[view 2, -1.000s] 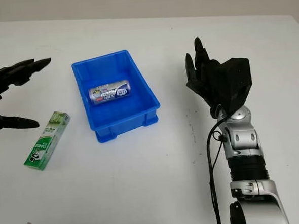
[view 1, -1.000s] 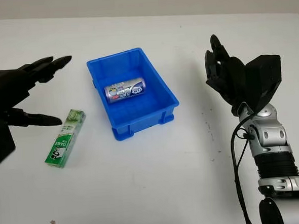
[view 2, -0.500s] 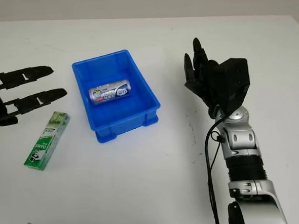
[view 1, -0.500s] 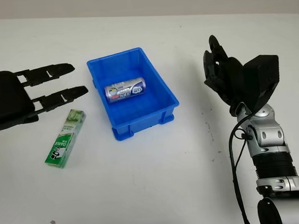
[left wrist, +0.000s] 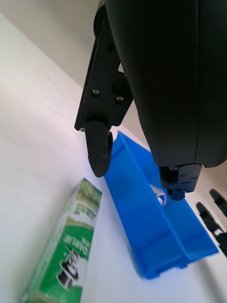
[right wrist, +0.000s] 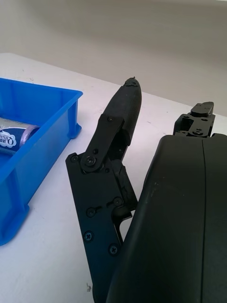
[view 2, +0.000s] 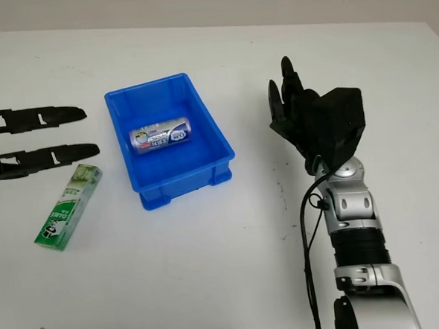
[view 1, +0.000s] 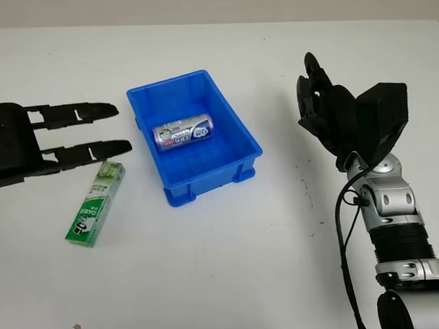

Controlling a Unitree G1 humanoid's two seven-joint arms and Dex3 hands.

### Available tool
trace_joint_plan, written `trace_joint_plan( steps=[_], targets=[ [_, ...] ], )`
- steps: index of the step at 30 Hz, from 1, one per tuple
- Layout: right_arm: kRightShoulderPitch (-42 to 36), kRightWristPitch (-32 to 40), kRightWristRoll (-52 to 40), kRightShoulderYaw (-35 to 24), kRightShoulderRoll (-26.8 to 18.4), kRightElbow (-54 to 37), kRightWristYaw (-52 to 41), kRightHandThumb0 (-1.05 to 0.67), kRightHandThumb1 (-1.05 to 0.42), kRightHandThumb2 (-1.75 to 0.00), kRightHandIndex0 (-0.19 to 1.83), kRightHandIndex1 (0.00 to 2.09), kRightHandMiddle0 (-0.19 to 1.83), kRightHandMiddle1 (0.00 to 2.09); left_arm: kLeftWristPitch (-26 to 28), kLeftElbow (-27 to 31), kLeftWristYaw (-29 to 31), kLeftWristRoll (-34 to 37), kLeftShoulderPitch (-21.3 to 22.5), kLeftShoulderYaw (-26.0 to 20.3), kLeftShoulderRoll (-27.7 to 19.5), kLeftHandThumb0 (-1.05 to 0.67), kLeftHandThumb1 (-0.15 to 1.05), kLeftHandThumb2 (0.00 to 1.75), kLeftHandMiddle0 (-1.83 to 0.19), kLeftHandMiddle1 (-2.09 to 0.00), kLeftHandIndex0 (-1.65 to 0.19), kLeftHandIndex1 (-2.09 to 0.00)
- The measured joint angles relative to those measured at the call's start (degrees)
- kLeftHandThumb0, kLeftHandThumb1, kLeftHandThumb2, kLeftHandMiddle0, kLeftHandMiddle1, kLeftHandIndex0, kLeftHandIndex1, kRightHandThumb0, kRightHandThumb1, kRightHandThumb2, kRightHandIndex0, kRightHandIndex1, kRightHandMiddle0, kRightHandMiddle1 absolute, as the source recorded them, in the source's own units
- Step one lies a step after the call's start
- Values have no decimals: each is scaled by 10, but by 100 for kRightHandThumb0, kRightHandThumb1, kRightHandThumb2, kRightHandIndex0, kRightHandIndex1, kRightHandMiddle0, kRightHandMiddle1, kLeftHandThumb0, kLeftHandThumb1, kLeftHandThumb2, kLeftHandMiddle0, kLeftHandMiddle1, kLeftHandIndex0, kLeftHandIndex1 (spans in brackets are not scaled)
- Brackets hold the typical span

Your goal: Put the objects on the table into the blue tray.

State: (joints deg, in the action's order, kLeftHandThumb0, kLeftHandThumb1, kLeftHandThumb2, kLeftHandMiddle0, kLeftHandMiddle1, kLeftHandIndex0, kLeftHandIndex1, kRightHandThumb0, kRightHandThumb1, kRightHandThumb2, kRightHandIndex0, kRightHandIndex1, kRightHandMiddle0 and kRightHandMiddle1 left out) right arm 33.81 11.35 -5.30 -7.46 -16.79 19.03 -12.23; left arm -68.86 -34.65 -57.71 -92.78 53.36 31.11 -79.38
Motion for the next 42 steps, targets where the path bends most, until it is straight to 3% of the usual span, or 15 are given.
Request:
trace_joint_plan(
  steps=[5,10,14,20,25,27,28,30,33,38,42],
  targets=[
    [0,0,-2,-2,0,0,1,-68,-105,-76,-19,0,-19,0,-40,10,-4,-2,6,31,0,-23,105,40,-11,-7,-9,-8],
    [-1,-1,-3,-3,0,0,1,-67,-105,-77,-19,0,-19,0,-37,28,-32,-10,-5,53,-1,-16,105,44,-5,-4,-3,-5],
    [-1,-3,-3,-3,1,1,3,-66,-105,-77,-19,0,-19,0,-31,56,-19,-43,-15,78,-3,-11,105,46,2,-4,0,-4],
    [-1,-3,-6,-4,4,1,6,-66,-105,-76,-19,0,-19,0,-6,67,-47,-81,-18,117,-2,-5,105,44,-9,-9,-10,-9],
    [-3,-5,-9,-5,5,1,5,-68,-105,-76,-19,0,-19,0,35,32,-101,-135,10,171,22,-9,105,34,-30,-18,-27,-19],
    [-4,-7,-11,-5,5,1,4,-67,-105,-76,-19,0,-19,0,44,19,-106,-151,33,192,35,-13,105,29,-27,-38,-24,-39],
    [-4,-10,-13,-6,5,1,2,-67,-105,-76,-19,0,-19,0,44,12,-104,-154,43,201,40,-16,105,27,-19,-63,-13,-67],
    [-5,-13,-17,-8,5,1,0,-67,-105,-76,-19,0,-19,0,56,-1,-109,-166,61,220,54,-15,105,21,-15,-87,-5,-101],
    [-8,-15,-22,-12,4,1,-7,-67,-105,-76,-19,0,-19,0,97,-40,-140,-184,84,253,82,-12,105,17,-20,-104,-7,-121],
    [-17,-16,-25,-13,3,2,-21,-66,-105,-76,-19,0,-19,0,169,-146,-221,-195,120,319,150,-11,105,12,-24,-191,-9,-162],
    [-17,-17,-26,-14,3,4,-24,-66,-105,-77,-19,0,-19,0,207,-210,-248,-190,148,351,200,-6,105,11,-32,-208,-8,-185]
  ],
)
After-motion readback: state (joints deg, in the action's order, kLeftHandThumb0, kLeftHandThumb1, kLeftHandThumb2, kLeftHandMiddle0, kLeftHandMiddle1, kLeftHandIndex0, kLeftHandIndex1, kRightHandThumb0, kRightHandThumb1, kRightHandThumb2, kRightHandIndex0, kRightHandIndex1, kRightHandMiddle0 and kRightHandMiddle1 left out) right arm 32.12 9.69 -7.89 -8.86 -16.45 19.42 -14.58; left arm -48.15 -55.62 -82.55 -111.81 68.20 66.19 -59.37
